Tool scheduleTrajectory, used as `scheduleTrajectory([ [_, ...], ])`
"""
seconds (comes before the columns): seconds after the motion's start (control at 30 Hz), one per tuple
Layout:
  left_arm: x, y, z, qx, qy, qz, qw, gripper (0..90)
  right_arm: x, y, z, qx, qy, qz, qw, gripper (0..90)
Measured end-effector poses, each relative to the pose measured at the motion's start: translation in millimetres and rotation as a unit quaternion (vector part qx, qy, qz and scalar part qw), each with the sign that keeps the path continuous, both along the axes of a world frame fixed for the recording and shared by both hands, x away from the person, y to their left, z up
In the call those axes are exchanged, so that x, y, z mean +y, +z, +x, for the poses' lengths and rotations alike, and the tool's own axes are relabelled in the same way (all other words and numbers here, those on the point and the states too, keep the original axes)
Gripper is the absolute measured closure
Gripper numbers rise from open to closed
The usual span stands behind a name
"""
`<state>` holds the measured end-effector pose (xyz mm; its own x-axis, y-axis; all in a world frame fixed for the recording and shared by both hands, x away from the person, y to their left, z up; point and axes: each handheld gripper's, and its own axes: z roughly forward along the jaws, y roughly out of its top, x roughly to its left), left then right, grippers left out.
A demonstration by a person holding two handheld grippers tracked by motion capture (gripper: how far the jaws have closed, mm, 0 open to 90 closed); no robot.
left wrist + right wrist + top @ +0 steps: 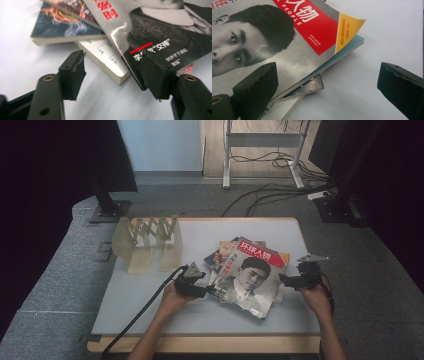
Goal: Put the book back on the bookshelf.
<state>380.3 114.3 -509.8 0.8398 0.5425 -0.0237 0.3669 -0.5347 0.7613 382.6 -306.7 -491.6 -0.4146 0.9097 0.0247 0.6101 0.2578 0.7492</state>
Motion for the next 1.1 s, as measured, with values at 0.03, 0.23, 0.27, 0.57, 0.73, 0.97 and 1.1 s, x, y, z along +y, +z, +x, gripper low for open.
scheduleTrajectory([
  [0.03, -0.2, -1.1, 0.8, 0.010, 0.004, -0.002, 0.9999, 33.7, -0.5, -0.4, 0.0, 0.001, 0.000, -0.001, 1.0000, 2.9],
  [0.23, -0.6, -7.9, 2.4, 0.047, 0.005, -0.007, 0.9989, 31.6, -1.7, -1.7, -0.9, 0.003, 0.002, 0.003, 1.0000, 1.6],
  [0.27, -0.1, -8.9, 2.9, 0.049, 0.006, -0.009, 0.9987, 30.7, -1.4, -1.8, -0.7, 0.003, 0.003, 0.004, 1.0000, 1.2],
  [0.57, 1.1, -13.1, 0.6, 0.037, 0.010, -0.019, 0.9991, 28.9, 8.8, -3.5, 3.9, 0.013, 0.022, 0.015, 0.9996, 0.0],
  [0.73, 1.1, -13.2, 0.4, 0.036, 0.010, -0.020, 0.9991, 29.2, 10.7, -9.6, 9.8, 0.031, 0.028, 0.035, 0.9985, 0.0],
  [0.97, 1.4, -13.4, 0.8, 0.037, 0.008, -0.021, 0.9991, 29.3, 5.2, -22.5, 24.5, 0.062, 0.025, 0.081, 0.9945, 0.0],
  [1.1, 1.5, -13.5, 0.8, 0.036, 0.007, -0.021, 0.9991, 29.6, 4.7, -26.5, 33.6, 0.075, 0.025, 0.109, 0.9909, 0.0],
])
